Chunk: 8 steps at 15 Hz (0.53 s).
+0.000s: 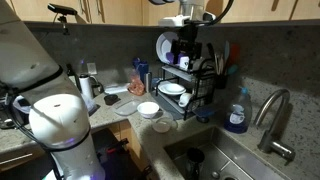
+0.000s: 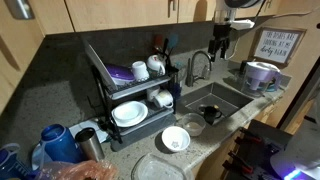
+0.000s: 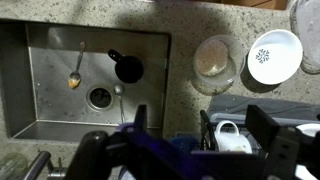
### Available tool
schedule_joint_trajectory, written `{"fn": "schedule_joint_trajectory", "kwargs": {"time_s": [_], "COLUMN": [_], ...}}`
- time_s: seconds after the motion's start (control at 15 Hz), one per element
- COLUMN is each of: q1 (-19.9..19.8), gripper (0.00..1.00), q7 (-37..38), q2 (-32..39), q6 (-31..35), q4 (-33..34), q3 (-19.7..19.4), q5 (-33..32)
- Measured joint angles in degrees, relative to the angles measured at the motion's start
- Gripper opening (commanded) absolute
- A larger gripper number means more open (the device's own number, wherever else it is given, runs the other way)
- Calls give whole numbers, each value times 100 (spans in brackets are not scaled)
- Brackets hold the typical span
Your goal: Pour the sugar out of the clear bowl into the white bowl
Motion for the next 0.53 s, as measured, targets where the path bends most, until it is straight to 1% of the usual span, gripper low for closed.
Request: {"fn": "schedule_joint_trajectory", "kwargs": {"time_s": [0.53], "q1": [0], "gripper": [100], "q7": [23], "q2": [10], "q6": [1], "q4": [-30], "q3": [4], "q5": [5]}}
